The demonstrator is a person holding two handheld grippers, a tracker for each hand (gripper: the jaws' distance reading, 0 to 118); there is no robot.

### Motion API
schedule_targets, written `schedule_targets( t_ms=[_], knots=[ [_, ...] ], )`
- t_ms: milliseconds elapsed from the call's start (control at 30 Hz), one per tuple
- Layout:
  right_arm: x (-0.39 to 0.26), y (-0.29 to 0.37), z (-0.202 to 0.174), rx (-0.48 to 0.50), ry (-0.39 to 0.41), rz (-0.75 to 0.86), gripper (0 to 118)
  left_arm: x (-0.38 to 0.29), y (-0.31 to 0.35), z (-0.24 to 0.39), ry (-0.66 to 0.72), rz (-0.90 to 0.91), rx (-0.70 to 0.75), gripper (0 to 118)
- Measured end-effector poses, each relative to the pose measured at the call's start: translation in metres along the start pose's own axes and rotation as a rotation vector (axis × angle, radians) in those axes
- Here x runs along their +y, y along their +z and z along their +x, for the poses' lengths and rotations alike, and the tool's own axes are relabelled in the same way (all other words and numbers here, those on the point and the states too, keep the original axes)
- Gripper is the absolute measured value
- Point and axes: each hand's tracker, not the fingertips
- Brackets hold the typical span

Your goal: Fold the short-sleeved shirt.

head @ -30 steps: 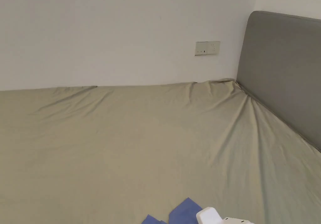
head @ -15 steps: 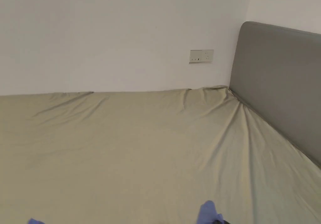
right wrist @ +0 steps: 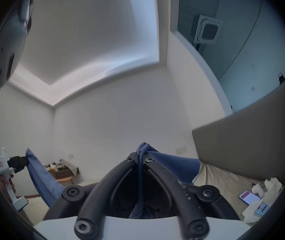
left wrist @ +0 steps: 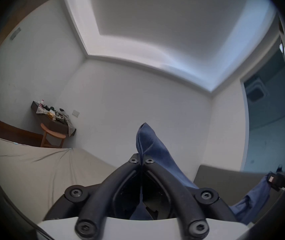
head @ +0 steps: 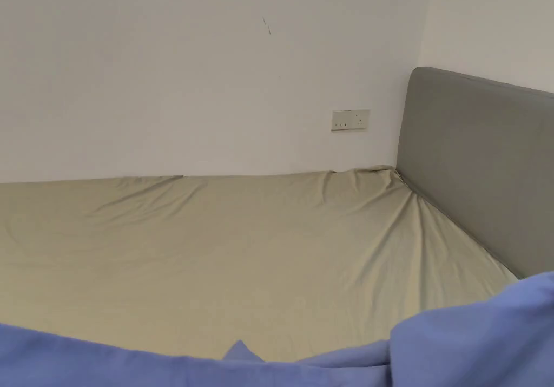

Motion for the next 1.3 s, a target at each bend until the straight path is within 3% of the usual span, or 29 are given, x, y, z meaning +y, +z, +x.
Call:
schedule_targets(
  t_ms=[167,333,467,700,800,867,1033,1167,1233,1300],
  knots=[
    [0.017,0.006,-0.009,0.014,0.020,0.028,5,0.016,0.005,0.003,0.015,0.083,-0.020,0],
    [-0.005,-0.032,0.001,0.012,0.030,-0.097,5,-0.002,-0.044,-0.007,0.037,-0.041,-0.021,0],
    [-0.038,-0.107,0.020,0.035,0.009,-0.168,5,-0.033,-0.125,0.002,-0.009,-0.133,-0.101,0],
    [-0.055,-0.252,0.044,0.044,0.046,-0.126,5,-0.047,-0.271,0.025,-0.019,-0.132,-0.159,0],
    [-0.073,-0.300,0.058,0.024,0.102,-0.111,5,-0.065,-0.309,0.024,-0.052,-0.135,-0.164,0],
    [-0.097,-0.323,0.068,0.002,0.082,-0.160,5,-0.088,-0.322,0.019,-0.041,-0.180,-0.158,0],
    [-0.183,-0.332,0.098,-0.042,0.010,-0.342,5,-0.171,-0.314,-0.005,-0.029,-0.366,-0.111,0],
    [-0.243,-0.299,0.119,-0.086,0.015,-0.540,5,-0.223,-0.280,-0.036,-0.004,-0.551,-0.034,0],
    [-0.257,-0.269,0.126,-0.090,-0.020,-0.625,5,-0.233,-0.248,-0.051,-0.003,-0.620,-0.016,0],
    [-0.258,-0.234,0.129,-0.094,-0.003,-0.689,5,-0.229,-0.209,-0.063,-0.039,-0.683,0.015,0]
  ],
)
